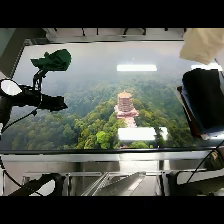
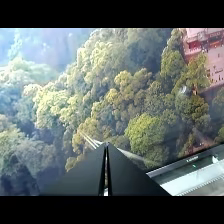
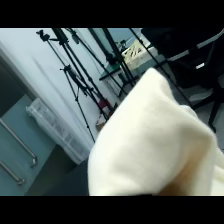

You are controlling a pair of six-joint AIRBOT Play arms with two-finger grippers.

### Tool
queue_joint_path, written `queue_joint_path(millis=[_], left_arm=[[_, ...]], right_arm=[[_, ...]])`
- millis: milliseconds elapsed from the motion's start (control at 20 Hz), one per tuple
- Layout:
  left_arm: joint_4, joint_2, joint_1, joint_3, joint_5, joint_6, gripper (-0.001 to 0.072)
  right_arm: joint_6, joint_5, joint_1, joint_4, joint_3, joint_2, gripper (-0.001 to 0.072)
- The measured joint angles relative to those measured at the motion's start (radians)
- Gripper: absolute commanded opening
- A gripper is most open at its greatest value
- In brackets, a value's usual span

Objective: Fold the shirts.

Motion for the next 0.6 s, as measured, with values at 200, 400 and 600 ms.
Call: queue_joint_path(millis=[200,400,600], left_arm=[[-0.005,0.0,0.0,0.0,0.003,0.0,0.0014],[-0.008,0.0,0.0,0.0,-0.004,0.0,0.0015],[-0.008,0.0,0.0,0.0,-0.014,-0.001,0.0015]], right_arm=[[-0.086,-0.002,-0.08,0.062,0.015,-0.034,0.0017],[-0.13,0.046,-0.13,0.094,0.013,-0.044,0.0018],[-0.139,0.143,-0.183,0.103,-0.033,-0.025,0.0018]])
